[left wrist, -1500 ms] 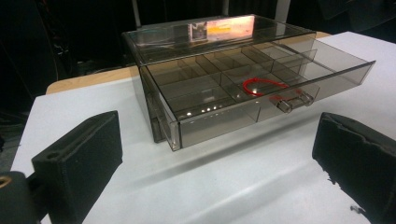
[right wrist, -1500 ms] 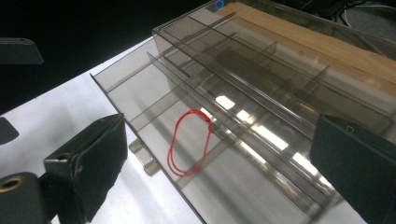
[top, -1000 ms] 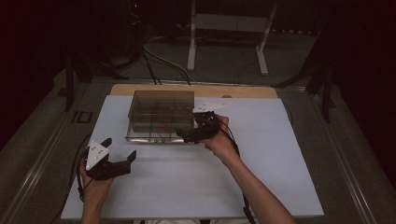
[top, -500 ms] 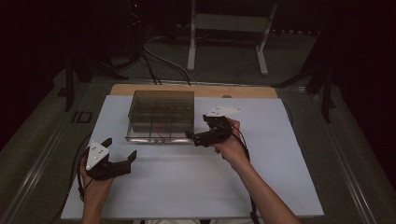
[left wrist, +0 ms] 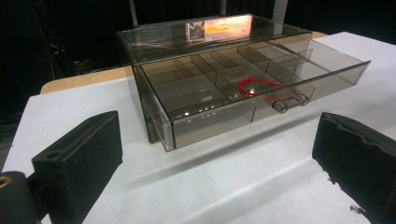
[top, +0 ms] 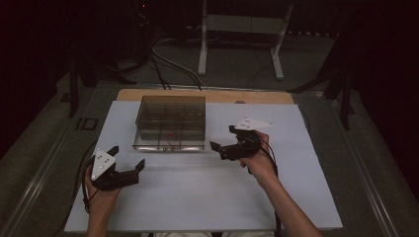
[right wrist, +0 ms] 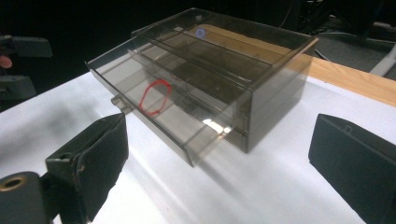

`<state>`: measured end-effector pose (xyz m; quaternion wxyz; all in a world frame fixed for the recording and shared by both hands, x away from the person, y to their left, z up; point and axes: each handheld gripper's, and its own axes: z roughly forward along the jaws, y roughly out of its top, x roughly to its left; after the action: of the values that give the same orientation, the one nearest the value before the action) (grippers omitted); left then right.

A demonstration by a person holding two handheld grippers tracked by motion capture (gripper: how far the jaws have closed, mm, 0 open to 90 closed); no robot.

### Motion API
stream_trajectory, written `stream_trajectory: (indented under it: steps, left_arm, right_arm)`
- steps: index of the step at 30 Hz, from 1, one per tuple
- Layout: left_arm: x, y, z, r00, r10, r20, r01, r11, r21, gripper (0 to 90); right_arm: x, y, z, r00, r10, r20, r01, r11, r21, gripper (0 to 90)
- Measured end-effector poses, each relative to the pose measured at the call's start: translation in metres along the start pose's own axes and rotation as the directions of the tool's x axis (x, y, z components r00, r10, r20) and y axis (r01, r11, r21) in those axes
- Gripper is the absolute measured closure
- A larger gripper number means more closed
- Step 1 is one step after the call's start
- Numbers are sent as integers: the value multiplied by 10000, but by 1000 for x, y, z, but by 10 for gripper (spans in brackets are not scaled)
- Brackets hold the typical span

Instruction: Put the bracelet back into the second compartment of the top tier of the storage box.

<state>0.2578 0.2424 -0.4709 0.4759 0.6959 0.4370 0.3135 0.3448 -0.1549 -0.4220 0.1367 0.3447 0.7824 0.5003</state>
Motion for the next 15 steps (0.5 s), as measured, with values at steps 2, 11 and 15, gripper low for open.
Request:
stream_trajectory:
  steps: [2, 11, 15]
  left_arm:
    - [0, 0, 0, 10000, 0, -4, 0, 10000, 2, 32]
    - [-1, 0, 0, 10000, -8, -8, 8, 10000, -10, 32]
    - [-1, 0, 0, 10000, -14, 1, 14, 10000, -30, 32]
  right_arm:
    - [-2, -3, -5, 10000, 5, 50, -5, 10000, -19, 50]
    - [-12, -14, -24, 9994, 90, 329, -85, 9998, -156, 49]
    - [-16, -20, -31, 9990, -10, 452, 15, 9999, -116, 49]
